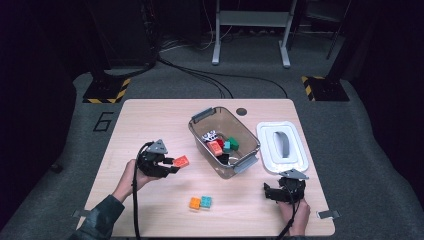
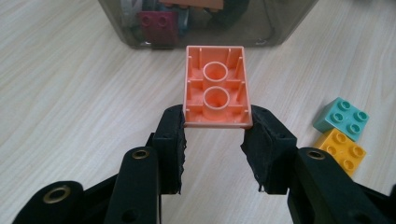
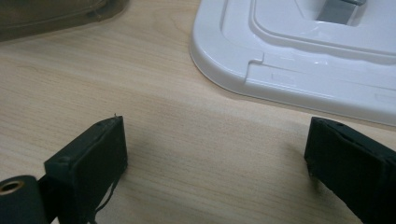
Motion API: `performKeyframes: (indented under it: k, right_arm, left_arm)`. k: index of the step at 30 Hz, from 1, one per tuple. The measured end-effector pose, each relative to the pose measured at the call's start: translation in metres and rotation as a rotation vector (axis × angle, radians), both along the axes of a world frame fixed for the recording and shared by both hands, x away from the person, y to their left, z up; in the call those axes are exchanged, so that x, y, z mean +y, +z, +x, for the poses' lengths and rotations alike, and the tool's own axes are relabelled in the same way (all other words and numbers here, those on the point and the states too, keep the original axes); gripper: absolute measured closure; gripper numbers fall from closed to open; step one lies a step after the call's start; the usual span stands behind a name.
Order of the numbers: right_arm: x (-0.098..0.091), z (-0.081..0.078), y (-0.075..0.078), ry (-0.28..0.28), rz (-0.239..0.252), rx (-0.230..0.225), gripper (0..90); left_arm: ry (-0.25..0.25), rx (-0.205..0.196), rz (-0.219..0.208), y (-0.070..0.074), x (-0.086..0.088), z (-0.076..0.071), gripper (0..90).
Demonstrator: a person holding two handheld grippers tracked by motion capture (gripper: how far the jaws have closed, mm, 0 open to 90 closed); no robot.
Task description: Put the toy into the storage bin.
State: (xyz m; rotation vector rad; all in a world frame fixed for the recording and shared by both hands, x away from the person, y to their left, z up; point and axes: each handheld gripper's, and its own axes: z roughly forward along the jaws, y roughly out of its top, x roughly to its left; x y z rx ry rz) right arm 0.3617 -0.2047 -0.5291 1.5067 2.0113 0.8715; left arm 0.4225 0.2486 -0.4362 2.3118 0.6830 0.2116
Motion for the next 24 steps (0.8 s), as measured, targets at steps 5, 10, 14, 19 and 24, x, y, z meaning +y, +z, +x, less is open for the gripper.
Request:
performKeyframes:
  k: [5, 10, 14, 19, 24]
  right_arm:
    - [0.0, 0.0, 0.0, 0.0, 0.0, 0.0, 4.9]
    - [0.0, 0.0, 0.0, 0.0, 0.0, 0.0, 4.9]
    - [0.0, 0.0, 0.0, 0.0, 0.0, 0.0, 4.9]
    - [0.0, 0.0, 0.0, 0.001, -0.001, -0.001, 4.9]
    - [0.0, 0.0, 0.0, 0.0, 0.0, 0.0, 4.9]
  left_arm:
    - [0.0, -0.004, 0.01, 0.008, 0.003, 0.006, 59.0]
    - [0.009, -0.011, 0.007, 0.017, 0.006, 0.013, 59.0]
    - [0.02, -0.001, 0.001, 0.023, 0.008, 0.017, 59.0]
    - [0.024, 0.005, -0.002, 0.03, 0.012, 0.024, 59.0]
    - [0.03, -0.003, 0.004, 0.038, 0.014, 0.03, 59.0]
